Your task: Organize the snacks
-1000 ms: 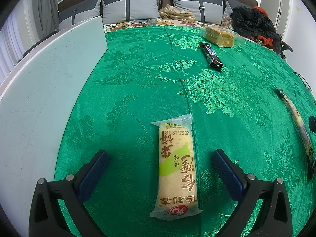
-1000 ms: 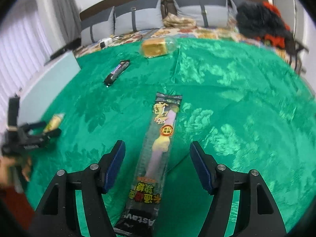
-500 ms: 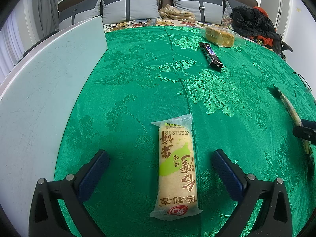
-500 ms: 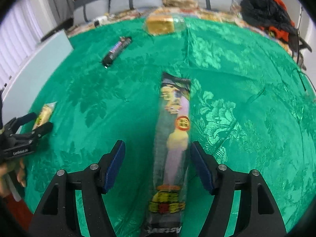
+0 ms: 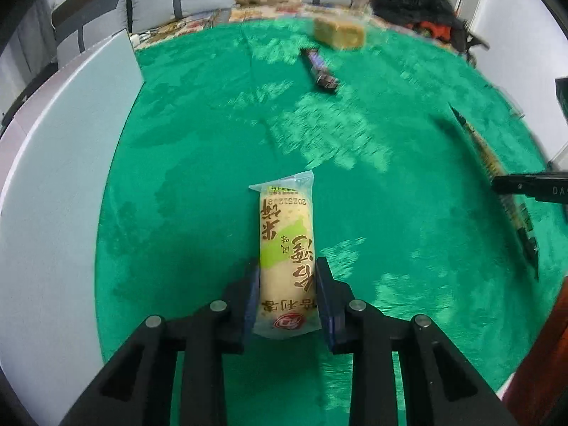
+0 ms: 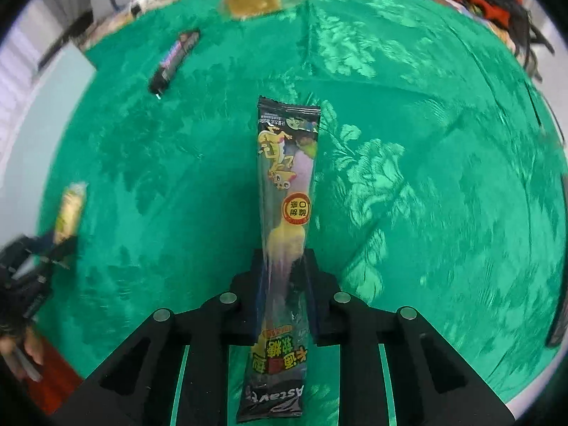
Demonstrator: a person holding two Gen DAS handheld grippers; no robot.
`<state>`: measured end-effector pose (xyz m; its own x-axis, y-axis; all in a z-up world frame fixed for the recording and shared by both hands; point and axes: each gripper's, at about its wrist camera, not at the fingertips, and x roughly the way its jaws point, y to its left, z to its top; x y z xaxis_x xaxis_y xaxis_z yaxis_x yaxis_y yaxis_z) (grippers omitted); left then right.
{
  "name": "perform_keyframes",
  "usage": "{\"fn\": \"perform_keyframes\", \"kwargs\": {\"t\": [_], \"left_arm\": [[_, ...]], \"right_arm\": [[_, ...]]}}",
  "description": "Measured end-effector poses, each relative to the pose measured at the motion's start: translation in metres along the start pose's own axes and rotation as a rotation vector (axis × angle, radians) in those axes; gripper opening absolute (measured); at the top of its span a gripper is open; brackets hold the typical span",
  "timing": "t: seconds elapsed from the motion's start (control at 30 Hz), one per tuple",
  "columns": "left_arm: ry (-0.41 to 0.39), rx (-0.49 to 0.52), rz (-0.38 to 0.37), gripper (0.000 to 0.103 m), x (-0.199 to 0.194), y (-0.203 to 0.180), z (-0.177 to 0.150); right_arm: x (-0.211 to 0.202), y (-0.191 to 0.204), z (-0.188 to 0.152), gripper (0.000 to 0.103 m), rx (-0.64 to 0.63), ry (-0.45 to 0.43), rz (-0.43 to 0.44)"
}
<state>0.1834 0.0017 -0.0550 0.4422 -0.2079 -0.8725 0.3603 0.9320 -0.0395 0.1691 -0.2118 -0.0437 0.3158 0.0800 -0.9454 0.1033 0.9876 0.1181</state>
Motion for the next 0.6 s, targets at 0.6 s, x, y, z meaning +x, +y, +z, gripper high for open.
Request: {"fn": "perform_keyframes", "kwargs": {"t": [0.6], "left_arm": [[-0.351,-0.304,-0.064,0.029,-0.194,0.134,-0.02]], "right_arm": [[-0.139,0.198,0.047,0.02,-0.144,-0.2,0.457]]}}
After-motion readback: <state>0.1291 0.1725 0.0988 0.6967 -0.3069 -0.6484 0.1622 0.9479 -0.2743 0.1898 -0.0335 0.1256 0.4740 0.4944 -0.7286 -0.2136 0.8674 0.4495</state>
